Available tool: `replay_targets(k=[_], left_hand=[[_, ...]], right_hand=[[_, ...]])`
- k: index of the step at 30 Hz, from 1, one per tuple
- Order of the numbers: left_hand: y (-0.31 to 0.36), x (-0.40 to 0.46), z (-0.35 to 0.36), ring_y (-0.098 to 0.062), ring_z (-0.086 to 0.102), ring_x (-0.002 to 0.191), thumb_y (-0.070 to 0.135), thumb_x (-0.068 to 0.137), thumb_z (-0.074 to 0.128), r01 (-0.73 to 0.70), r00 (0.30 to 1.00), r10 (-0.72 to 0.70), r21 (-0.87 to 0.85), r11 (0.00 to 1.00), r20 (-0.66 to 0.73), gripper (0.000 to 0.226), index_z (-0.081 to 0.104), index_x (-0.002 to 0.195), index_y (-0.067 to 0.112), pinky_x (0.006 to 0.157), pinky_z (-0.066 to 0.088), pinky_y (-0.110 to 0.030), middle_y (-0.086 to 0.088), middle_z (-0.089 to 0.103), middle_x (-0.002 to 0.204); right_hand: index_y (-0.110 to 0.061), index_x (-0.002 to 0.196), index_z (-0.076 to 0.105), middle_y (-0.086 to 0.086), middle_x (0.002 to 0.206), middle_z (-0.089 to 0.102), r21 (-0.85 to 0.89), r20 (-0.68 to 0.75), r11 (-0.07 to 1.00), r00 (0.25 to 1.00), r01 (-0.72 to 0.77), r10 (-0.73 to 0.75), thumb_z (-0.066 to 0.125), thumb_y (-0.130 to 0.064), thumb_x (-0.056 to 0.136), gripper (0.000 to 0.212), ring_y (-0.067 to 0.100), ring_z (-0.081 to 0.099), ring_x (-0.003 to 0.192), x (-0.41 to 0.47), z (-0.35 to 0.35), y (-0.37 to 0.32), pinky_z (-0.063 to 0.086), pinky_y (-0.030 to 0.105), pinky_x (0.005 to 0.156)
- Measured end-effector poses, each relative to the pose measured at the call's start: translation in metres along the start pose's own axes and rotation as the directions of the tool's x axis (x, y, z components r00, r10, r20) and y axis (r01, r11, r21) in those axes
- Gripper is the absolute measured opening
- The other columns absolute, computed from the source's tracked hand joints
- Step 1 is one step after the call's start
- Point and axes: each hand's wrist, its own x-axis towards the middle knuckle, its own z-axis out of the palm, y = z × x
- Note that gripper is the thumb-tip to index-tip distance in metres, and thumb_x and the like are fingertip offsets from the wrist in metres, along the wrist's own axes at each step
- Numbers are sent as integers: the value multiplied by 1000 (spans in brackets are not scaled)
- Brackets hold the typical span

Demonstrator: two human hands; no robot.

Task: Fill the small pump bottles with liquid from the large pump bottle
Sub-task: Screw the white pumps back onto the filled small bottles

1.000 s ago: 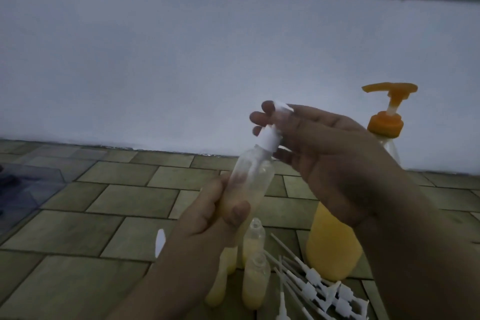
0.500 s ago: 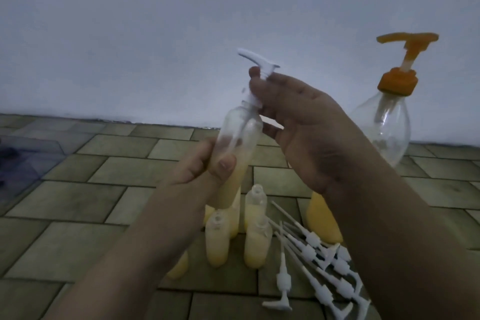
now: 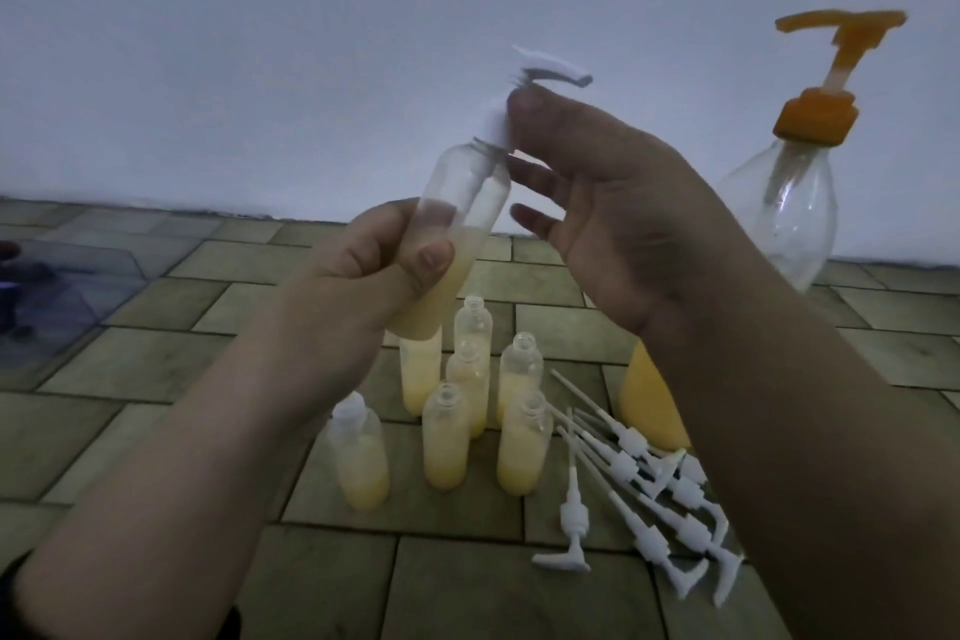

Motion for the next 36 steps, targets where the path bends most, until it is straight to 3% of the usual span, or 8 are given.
replay_targets(k=[6, 10, 12, 16, 18, 23, 29, 36], left_hand=[[1, -1, 9, 7, 54, 89, 32, 84, 61, -62, 989, 108, 392, 918, -97, 26, 52, 102, 49, 73, 41, -13, 27, 57, 98], [1, -1, 1, -9, 62, 95, 30, 85, 61, 6, 995, 18, 233, 972, -101, 29, 59, 112, 40, 82, 52, -31, 11, 66, 104], [0, -1, 0, -8, 61, 97, 32, 84, 62, -8, 992, 40, 265, 964, -117, 32, 58, 114, 41, 84, 50, -27, 13, 65, 108], [1, -7, 11, -14, 57, 96, 45, 85, 60, -107, 877, 450, 845, 524, -168, 49, 57, 127, 21, 78, 34, -18, 5, 64, 111], [-3, -9, 17, -21, 63, 96, 46, 82, 60, -129, 861, 494, 889, 440, -120, 53, 59, 124, 14, 79, 36, -22, -3, 68, 111], [0, -3, 2, -4, 65, 85, 57, 59, 68, 3, 965, 80, 318, 948, -248, 49, 57, 104, 41, 77, 55, -32, 14, 66, 97], [-24, 10, -58, -22, 63, 103, 23, 65, 79, 55, 946, -37, 45, 998, -322, 42, 62, 105, 25, 94, 48, -49, -3, 67, 105], [-87, 2, -75, -20, 66, 94, 24, 69, 79, 314, 948, -287, 252, 916, -137, 31, 65, 97, 21, 86, 51, -40, -2, 71, 94]], right_hand=[[-18, 82, 72, -7, 76, 71, -77, -137, 993, 985, 92, -102, 74, -7, 74, 14, 9, 67, 82, -3, 11, 8, 52, 26, 76], [-12, 99, 69, -4, 95, 72, 11, -12, 996, 996, 87, -87, 67, -9, 81, 18, 5, 65, 94, -7, 15, 4, 49, 24, 88], [-13, 94, 71, -8, 94, 73, -46, -95, 993, 989, 108, -112, 70, -12, 79, 15, -3, 65, 88, -9, 15, 3, 48, 10, 75], [-15, 68, 66, -8, 74, 69, 2, -355, 998, 933, 68, -63, 79, -17, 72, 14, -10, 60, 59, -9, 18, 12, 40, 1, 47], [-14, 69, 65, -4, 73, 66, 1, -392, 998, 918, 62, -57, 80, -20, 72, 17, -9, 58, 55, -9, 18, 16, 39, 2, 45], [-20, 112, 66, -9, 102, 70, -245, -142, 969, 989, 5, -41, 80, -33, 58, 57, -4, 65, 92, -18, 1, 1, 49, 14, 78], [-35, 88, 66, -12, 82, 66, -706, -194, 708, 959, 12, -209, 71, -28, 75, 16, -6, 60, 75, -68, -49, 17, 43, 3, 53], [-45, 79, 52, -19, 77, 52, -933, -107, 339, 993, -118, 50, 68, -43, 77, 16, -2, 53, 74, -117, -70, 107, 39, 8, 58]])
